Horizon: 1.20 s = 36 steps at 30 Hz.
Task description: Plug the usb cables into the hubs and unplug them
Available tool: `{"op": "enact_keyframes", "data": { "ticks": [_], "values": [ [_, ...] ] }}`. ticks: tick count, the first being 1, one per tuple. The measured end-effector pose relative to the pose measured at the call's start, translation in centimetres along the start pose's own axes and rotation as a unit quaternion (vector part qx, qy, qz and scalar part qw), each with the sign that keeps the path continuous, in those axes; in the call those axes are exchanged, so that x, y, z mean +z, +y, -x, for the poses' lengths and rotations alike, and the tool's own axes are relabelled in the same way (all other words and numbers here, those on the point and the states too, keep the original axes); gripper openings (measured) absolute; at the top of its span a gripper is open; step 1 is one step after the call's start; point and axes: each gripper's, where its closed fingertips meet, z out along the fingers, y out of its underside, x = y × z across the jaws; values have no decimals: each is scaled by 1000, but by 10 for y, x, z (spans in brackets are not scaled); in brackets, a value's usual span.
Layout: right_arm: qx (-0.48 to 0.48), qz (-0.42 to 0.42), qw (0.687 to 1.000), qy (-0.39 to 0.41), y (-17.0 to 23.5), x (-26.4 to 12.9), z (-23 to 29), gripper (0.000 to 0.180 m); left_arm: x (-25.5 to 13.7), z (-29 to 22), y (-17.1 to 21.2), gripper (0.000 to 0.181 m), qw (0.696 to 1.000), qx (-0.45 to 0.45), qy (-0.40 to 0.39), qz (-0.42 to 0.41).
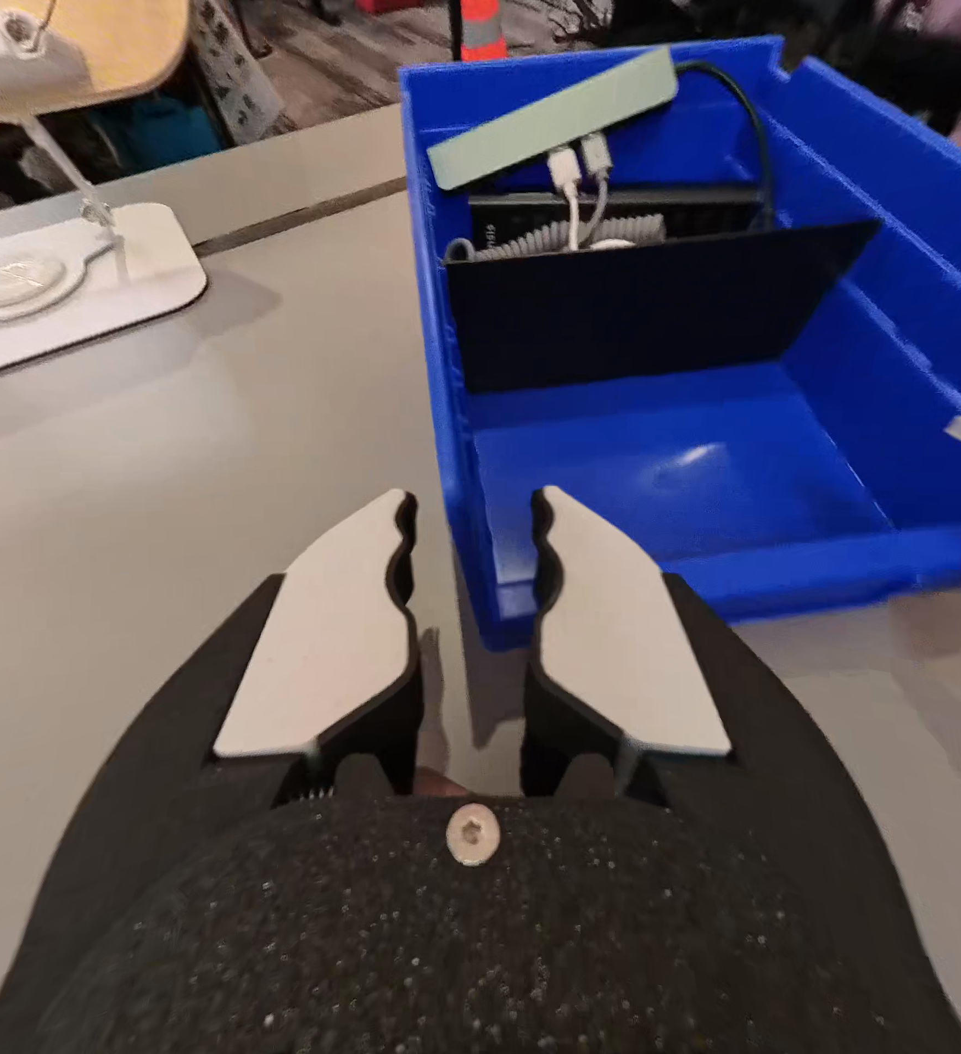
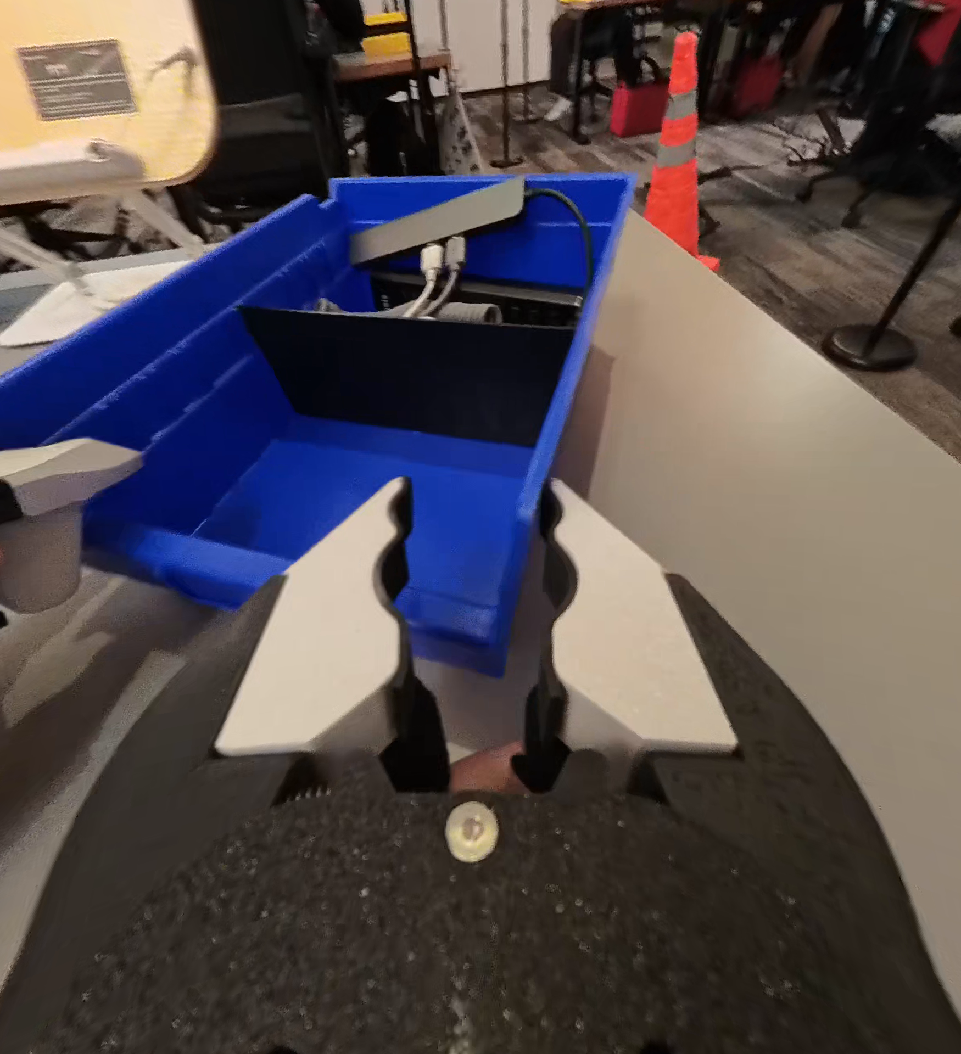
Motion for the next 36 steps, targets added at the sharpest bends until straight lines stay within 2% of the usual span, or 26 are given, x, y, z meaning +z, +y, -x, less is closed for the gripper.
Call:
{"op": "enact_keyframes", "data": {
  "ticks": [1,3,6,8,10,14,19,21,24,26,28,30,31,32,34,36],
  "values": [
    [16,6,1000,6,2,4,-4,36,5,-2,-1,28,1000,-20,17,-2],
    [51,17,998,19,6,11,-10,23,10,2,-3,20,998,-66,22,-2],
    [42,28,997,63,5,15,-18,12,7,3,-1,10,1000,-11,-6,14],
    [29,34,995,91,0,13,-19,5,-6,2,-1,3,1000,-11,-16,3],
    [15,35,996,85,-8,6,-4,3,-29,12,-1,2,999,-18,-39,-10],
    [15,11,1000,5,-8,-8,61,4,-97,54,5,3,993,-10,-105,-47],
    [-21,22,996,-88,4,-29,163,4,-183,118,41,3,981,-15,-186,-43],
    [-43,35,992,-117,15,-28,201,4,-205,145,57,3,975,-25,-216,-40],
    [-62,42,987,-144,26,-18,243,5,-218,177,80,3,971,-50,-234,-27],
    [-58,7,985,-163,20,-10,260,4,-215,188,96,5,974,-57,-217,-20],
    [-70,-7,985,-155,18,1,260,5,-208,183,104,13,986,-94,-136,-19],
    [-69,3,981,-181,18,4,262,8,-220,178,94,19,988,-146,-43,-41],
    [-67,8,976,-207,18,1,265,16,-235,186,82,27,983,-165,-25,-75],
    [-70,13,970,-231,18,-4,267,26,-257,201,71,37,976,-181,-27,-119],
    [-85,11,962,-258,17,-17,263,31,-307,247,70,40,959,-212,-76,-175],
    [-124,14,952,-278,18,-37,254,33,-350,307,101,40,943,-234,-163,-169]
  ]
}}
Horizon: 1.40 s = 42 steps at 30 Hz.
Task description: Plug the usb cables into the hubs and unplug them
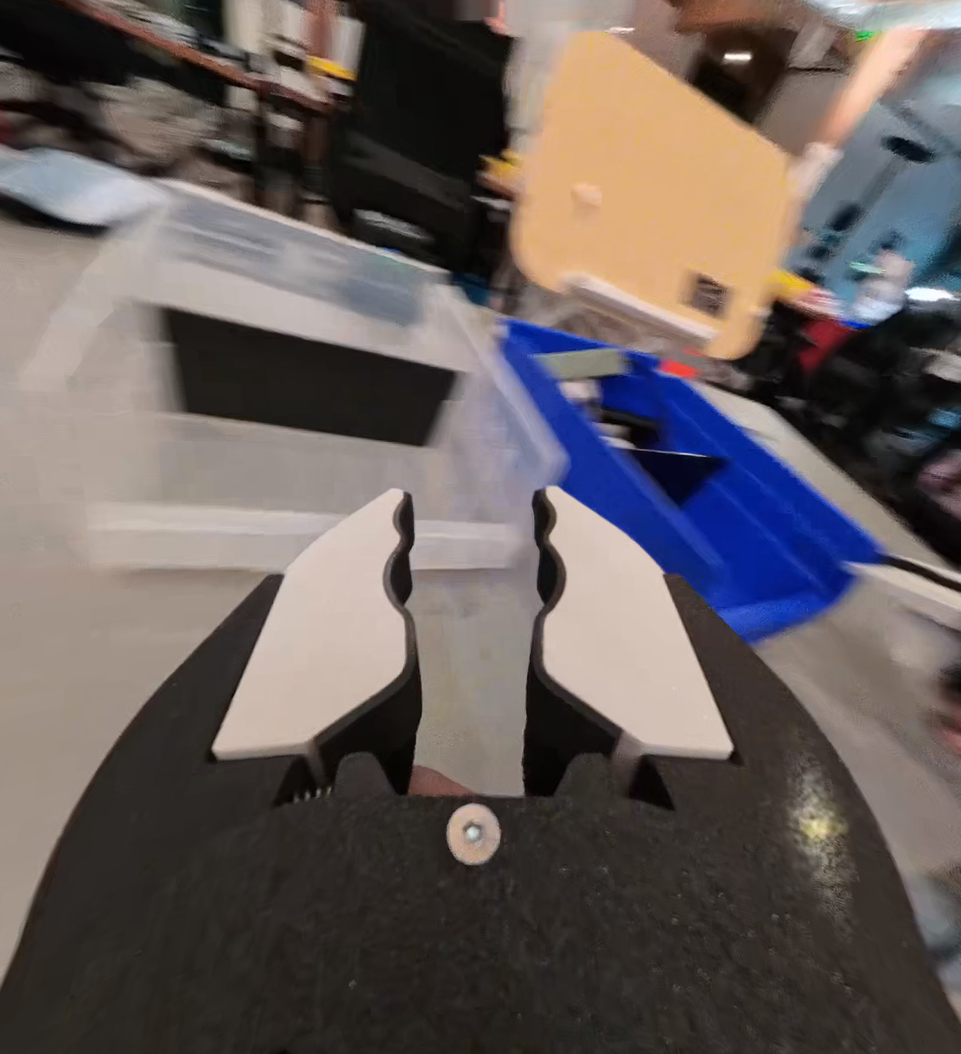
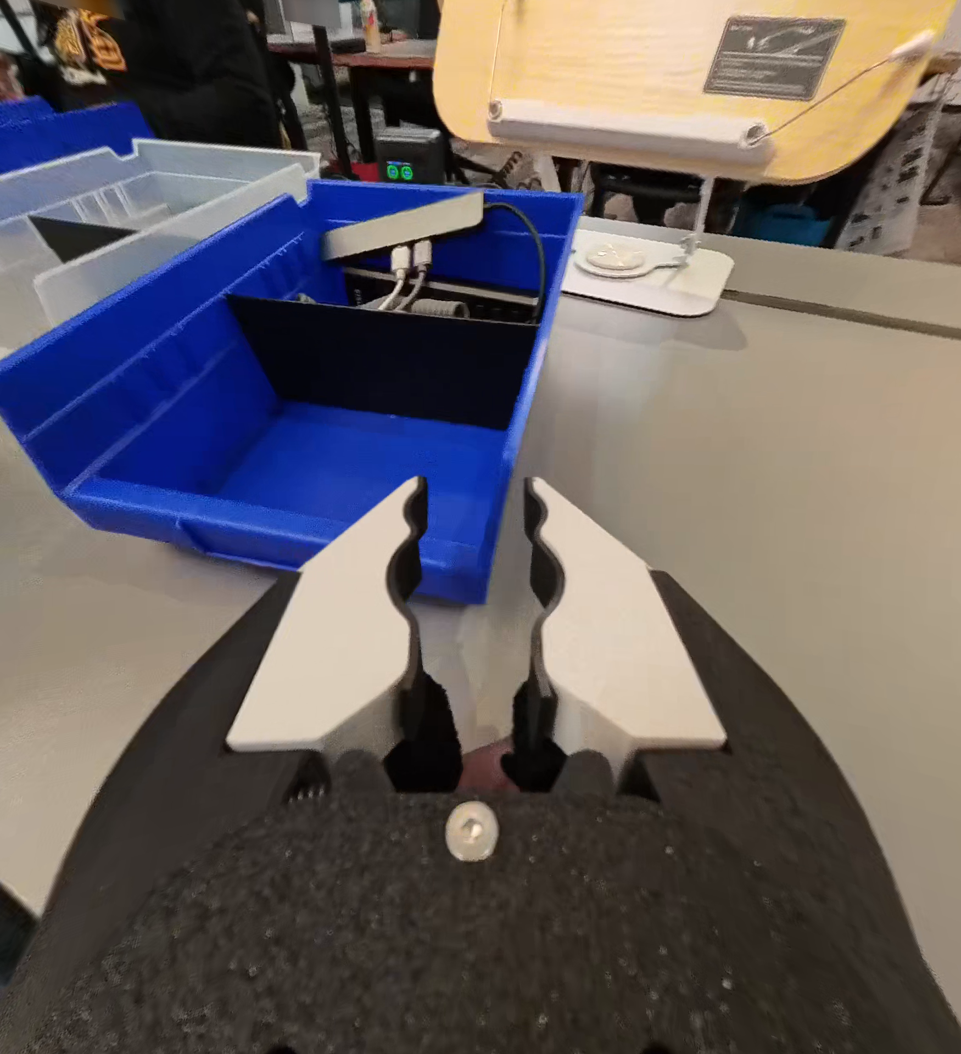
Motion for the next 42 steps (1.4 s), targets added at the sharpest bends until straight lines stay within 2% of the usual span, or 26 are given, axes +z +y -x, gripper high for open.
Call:
{"op": "enact_keyframes", "data": {
  "ticks": [2,3,5,6,9,12,13,15,16,18,21,23,27,29,31,34,37,39,42],
  "values": [
    [10,-53,999,1,-25,-26,0,36,-15,71,6,34,995,39,-94,17],
    [9,-81,997,-11,-38,-39,6,36,-16,91,11,32,992,57,-112,30],
    [-4,-97,995,-40,-47,-51,29,36,0,108,20,33,989,84,-105,65],
    [-9,-89,994,-67,-43,-53,47,36,10,113,20,41,987,93,-107,75],
    [-18,-55,986,-154,-16,-56,111,36,39,117,5,45,988,78,-126,37],
    [-51,-50,978,-195,-13,-56,160,36,58,139,-2,46,983,50,-170,47],
    [-61,-45,974,-213,-13,-54,176,36,65,142,1,42,984,42,-162,64],
    [-74,-28,969,-233,-14,-44,201,36,73,139,8,5,987,43,-120,96],
    [-77,-21,967,-241,-15,-38,212,36,71,139,9,5,986,56,-123,102],
    [-78,2,968,-237,-16,-20,229,40,58,138,13,3,976,102,-144,125],
    [-58,34,975,-212,-13,6,251,49,25,129,24,4,975,106,-147,130],
    [-47,21,978,-203,-14,17,269,55,-5,124,31,4,974,101,-159,124],
    [-63,-4,995,-71,-13,45,262,57,-62,112,46,3,972,102,-179,112],
    [-71,11,996,-60,-3,54,270,51,-84,103,53,3,974,93,-176,109],
    [-66,21,993,-91,4,55,286,45,-99,89,61,6,978,90,-154,107],
    [-55,38,997,-37,1,51,275,24,-121,83,66,6,969,126,-186,99],
    [-75,5,997,-35,-15,37,279,3,-139,72,67,5,966,136,-203,80],
    [-91,-32,995,-29,-34,24,280,3,-149,62,53,4,963,154,-214,48],
    [-94,-101,990,-15,-78,0,268,3,-154,33,9,5,957,182,-225,-13]
  ]
}}
